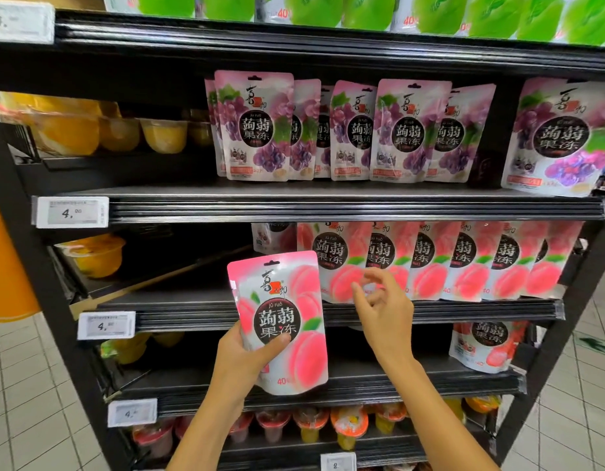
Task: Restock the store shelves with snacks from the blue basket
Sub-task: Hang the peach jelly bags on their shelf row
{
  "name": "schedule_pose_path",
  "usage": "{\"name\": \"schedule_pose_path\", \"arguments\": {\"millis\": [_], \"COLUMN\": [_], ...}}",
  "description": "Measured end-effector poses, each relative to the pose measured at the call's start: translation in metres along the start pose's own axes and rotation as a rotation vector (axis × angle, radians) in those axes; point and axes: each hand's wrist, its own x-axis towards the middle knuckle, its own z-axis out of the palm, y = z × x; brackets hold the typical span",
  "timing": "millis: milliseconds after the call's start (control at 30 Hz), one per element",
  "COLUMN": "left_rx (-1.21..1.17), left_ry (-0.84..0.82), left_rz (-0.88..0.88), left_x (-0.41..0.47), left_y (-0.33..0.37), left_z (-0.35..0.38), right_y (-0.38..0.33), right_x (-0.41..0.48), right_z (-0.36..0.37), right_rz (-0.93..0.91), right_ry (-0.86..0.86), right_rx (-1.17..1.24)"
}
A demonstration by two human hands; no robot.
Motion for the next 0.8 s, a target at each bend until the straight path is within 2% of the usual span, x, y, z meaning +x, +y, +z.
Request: {"name": "schedule_pose_path", "arguments": {"millis": [133,167,200,333,500,567,633,800], "left_rx": [0.006,0.002,-0.01,0.049,0.364,0.498,0.589,0.683], "left_ry": [-0.039,-0.039,-0.024,0.135,0.33,0.311,0.268,0.125], "left_rz": [0.067,0.092,0.114,0.212,0.435,0.545,0.579,0.442], "left_x": [0.007,0.01,0.013,0.026,0.014,0.007,0.006,0.016], "left_y": [0.013,0.017,0.021,0.039,0.038,0.032,0.026,0.014], "left_z": [0.006,0.008,0.01,0.017,0.023,0.026,0.029,0.034], "right_y": [-0.02,-0.023,-0.025,-0.031,-0.035,-0.037,-0.038,-0.041], "right_x": [-0.009,-0.011,-0.013,-0.009,0.006,0.012,0.018,0.019], "right_z": [0.005,0.008,0.011,0.021,0.035,0.041,0.048,0.062], "right_rz": [0.131,0.137,0.149,0.279,0.364,0.352,0.311,0.15], "right_ry": [-0.657,-0.745,-0.76,-0.568,-0.477,-0.445,-0.397,-0.316], "right_rx": [0.242,0.269,0.291,0.46,0.495,0.472,0.386,0.16]}}
